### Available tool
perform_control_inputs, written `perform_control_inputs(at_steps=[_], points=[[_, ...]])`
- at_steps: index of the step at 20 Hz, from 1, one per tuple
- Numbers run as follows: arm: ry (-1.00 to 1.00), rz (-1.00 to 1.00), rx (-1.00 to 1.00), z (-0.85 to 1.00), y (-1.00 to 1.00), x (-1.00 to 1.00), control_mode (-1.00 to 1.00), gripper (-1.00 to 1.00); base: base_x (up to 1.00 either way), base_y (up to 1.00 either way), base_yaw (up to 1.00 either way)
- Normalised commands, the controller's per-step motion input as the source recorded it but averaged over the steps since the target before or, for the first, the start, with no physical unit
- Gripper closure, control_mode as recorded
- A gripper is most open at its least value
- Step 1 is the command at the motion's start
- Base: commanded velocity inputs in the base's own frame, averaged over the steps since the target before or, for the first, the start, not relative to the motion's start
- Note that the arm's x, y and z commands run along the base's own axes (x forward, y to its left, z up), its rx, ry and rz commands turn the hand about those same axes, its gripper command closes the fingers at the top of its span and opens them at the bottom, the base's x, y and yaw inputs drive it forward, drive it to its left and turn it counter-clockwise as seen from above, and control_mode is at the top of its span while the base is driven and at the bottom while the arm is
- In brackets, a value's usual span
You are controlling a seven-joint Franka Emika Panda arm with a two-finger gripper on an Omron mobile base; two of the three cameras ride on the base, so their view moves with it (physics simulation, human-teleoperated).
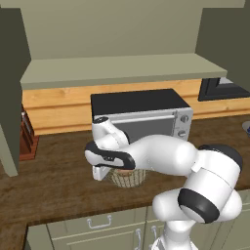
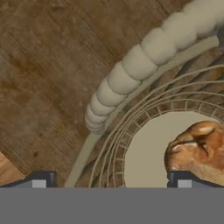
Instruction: Open the cabinet, pick up the bread from the cabinet and place it in the basket. Then move the basket to the dining counter.
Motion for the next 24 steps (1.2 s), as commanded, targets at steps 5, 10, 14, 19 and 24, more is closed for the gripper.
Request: perform_control_inputs(at_steps=[5, 10, 14, 19, 24], points=[[-0.03, 0.00, -0.06, -0.53, -0.94, -0.45, -1.00, 1.00, 0.00, 0.00, 0.00], [-0.07, 0.00, -0.02, -0.62, -0.73, -0.10, -1.00, 1.00, 0.00, 0.00, 0.00], [-0.04, 0.00, 0.00, -0.56, -0.52, -0.07, -1.00, 1.00, 0.00, 0.00, 0.00], [0.00, 0.00, 0.00, -0.08, -0.42, -0.11, -1.00, 1.00, 0.00, 0.00, 0.00], [-0.01, 0.03, 0.00, 0.49, -0.28, -0.25, -1.00, 1.00, 0.00, 0.00, 0.00]])
